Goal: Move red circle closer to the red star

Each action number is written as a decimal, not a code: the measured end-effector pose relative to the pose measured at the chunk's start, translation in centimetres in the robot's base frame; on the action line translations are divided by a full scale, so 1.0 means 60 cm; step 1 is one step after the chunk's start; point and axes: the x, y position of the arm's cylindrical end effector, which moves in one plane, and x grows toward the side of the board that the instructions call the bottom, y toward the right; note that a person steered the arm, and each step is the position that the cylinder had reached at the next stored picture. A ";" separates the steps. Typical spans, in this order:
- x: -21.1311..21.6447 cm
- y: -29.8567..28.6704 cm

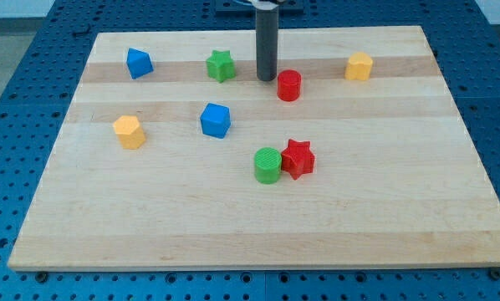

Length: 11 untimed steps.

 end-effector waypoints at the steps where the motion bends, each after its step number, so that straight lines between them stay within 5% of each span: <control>1: -0.001 0.021; 6: 0.122 0.137; 9: 0.103 0.108; 11: 0.158 0.092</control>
